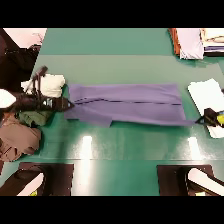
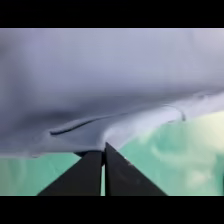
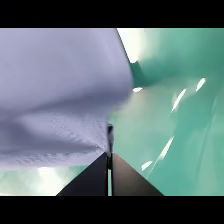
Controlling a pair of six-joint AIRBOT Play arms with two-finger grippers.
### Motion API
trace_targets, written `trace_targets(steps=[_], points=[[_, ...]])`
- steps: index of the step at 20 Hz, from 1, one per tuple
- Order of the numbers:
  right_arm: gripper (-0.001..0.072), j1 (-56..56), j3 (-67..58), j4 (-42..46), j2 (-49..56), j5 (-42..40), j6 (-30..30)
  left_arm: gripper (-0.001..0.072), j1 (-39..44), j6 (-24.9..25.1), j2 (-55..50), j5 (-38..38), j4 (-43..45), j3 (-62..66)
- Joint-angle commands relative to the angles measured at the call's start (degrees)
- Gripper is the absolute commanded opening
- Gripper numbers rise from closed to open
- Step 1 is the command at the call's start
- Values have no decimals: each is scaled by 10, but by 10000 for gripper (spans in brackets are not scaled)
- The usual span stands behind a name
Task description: Fold the shirts.
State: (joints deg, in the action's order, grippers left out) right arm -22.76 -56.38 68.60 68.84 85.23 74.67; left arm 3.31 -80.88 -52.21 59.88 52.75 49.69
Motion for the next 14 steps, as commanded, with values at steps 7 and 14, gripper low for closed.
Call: trace_targets(steps=[7,14], points=[[15,125,-279,0,199,-54,44,21,-14,-3,-242,-106,23,168],[16,139,-401,-62,323,-86,49,22,-13,-2,-314,-197,24,181]])
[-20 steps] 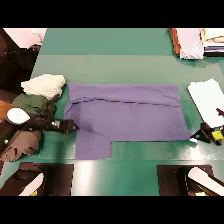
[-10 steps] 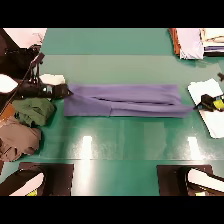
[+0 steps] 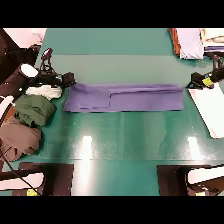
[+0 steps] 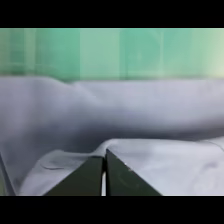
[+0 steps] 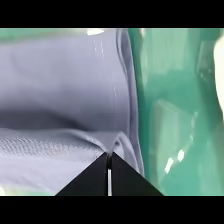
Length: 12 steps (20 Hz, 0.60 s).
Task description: Fold the shirts.
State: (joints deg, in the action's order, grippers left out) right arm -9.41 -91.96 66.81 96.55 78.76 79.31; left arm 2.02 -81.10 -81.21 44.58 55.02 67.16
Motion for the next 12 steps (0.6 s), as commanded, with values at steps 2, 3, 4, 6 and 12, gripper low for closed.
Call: trace_targets(steps=[2,3,4,6,12], points=[[47,5,-63,-86,69,-47,2,25,0,-7,-24,-60,1,7],[289,5,-70,-107,78,-60,3,175,0,-15,-24,-62,1,7],[533,5,-77,-129,86,-68,2,488,0,-16,-24,-59,1,9],[554,-6,-88,-136,90,-51,1,623,0,-16,-24,-31,1,25],[553,-70,-49,-128,87,75,-52,108,0,-14,-19,71,0,76]])
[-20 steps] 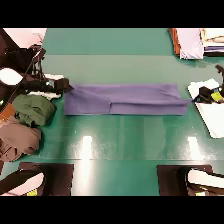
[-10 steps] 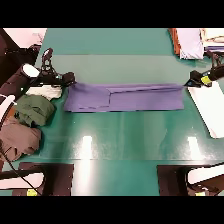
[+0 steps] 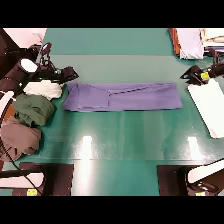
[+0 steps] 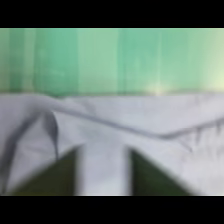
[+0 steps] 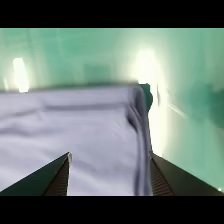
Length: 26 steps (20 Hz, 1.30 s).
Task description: Fold the shirts.
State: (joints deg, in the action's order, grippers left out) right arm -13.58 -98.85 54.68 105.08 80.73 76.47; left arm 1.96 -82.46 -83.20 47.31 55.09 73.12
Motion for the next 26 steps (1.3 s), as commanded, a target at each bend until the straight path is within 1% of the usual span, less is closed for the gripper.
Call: trace_targets(steps=[1,4,6,8,12,13,14,15,16,17,18,21,22,26], points=[[554,-37,38,-7,2,56,-24,21,0,1,0,47,0,16],[553,-45,99,-12,3,31,-56,22,6,1,-1,61,-1,16],[554,-35,130,-12,3,3,-68,22,21,2,-4,63,1,16],[554,-20,147,-12,3,-18,-78,22,39,4,-10,61,1,16],[551,11,150,-12,12,-21,-85,21,67,-1,-34,62,-4,16],[515,16,150,-12,13,-21,-85,21,74,-1,-39,61,-9,16],[357,21,150,-13,12,-21,-92,21,82,-1,-44,58,-16,17],[216,22,150,-12,10,-21,-98,21,91,-1,-50,53,-17,20],[110,22,150,-12,7,-20,-108,21,100,-1,-59,50,-17,29],[45,22,150,-12,0,-19,-118,21,111,-1,-70,50,-17,46],[16,22,150,-12,-10,-20,-124,21,122,-1,-85,50,-17,66],[15,22,150,-14,-56,-22,-119,21,163,-2,-146,52,-17,149],[15,22,150,-28,-72,-20,-118,21,178,-3,-166,52,-17,175],[14,24,148,-166,-132,-16,-117,21,235,-18,-250,55,-17,269]])
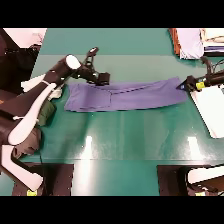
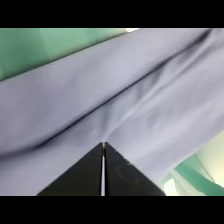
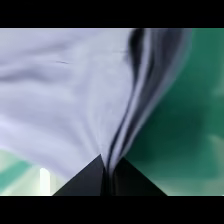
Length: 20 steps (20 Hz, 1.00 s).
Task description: Fold the shirts.
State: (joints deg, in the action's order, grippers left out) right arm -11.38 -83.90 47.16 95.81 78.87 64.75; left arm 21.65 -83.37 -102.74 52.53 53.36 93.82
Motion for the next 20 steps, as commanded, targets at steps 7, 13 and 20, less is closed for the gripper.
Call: trace_targets(steps=[7,13,20], points=[[14,99,-144,-114,-57,48,61,21,92,-33,-141,-7,-5,116],[14,198,-211,-111,-55,46,63,21,94,-33,-150,-28,-17,116],[14,265,-214,-111,-54,0,50,20,65,-33,-120,28,34,117]])
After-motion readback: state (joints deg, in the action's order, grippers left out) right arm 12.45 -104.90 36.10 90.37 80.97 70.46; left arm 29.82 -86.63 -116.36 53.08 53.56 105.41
